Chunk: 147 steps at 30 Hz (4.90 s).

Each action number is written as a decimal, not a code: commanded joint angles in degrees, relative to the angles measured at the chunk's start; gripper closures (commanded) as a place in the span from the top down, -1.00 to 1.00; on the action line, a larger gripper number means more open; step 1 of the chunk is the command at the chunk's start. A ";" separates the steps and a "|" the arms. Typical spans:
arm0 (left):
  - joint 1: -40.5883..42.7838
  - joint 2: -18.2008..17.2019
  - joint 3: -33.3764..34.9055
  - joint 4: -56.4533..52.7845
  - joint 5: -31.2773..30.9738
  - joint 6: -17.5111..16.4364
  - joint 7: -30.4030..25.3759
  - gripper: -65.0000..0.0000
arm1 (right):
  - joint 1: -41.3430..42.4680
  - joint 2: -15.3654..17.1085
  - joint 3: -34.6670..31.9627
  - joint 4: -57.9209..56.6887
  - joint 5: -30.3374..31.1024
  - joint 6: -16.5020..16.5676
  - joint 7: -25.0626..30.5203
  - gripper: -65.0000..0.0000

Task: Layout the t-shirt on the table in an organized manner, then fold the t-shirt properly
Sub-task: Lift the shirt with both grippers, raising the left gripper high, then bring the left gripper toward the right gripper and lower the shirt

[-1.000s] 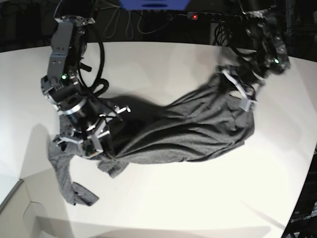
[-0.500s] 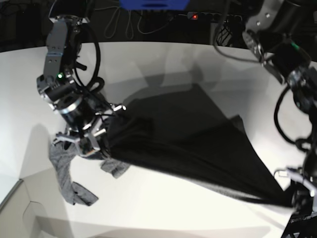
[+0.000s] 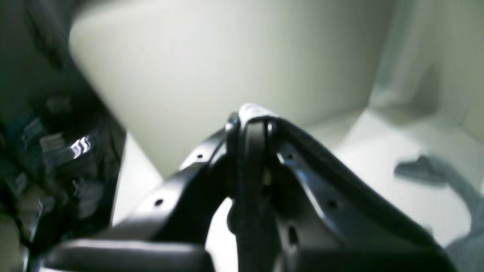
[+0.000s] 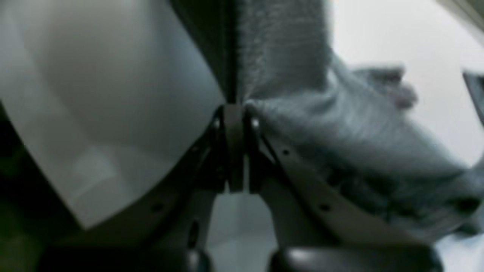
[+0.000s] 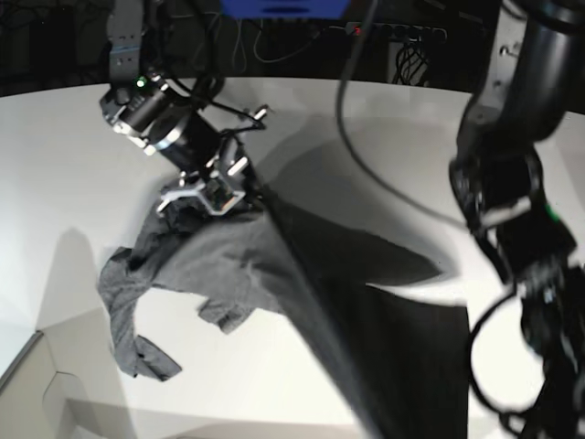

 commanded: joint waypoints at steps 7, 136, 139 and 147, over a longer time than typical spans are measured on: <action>-13.13 3.27 1.67 -7.17 -0.51 0.53 -3.71 -1.00 | 5.78 -2.52 9.08 0.98 -0.14 -0.66 0.24 -1.00; 6.03 3.09 -10.91 0.04 1.16 -0.08 -3.45 -1.00 | 8.86 -3.14 0.46 -22.40 -2.34 -0.66 0.85 0.03; 10.34 1.86 -13.54 3.64 -0.86 -0.08 -3.45 -1.00 | 8.50 -3.14 4.94 -23.46 -2.25 -0.66 0.85 0.04; 26.34 -1.75 -21.10 8.83 -8.42 -0.08 -3.45 -1.00 | 9.73 -2.96 8.55 -24.77 -2.07 -0.66 0.76 0.39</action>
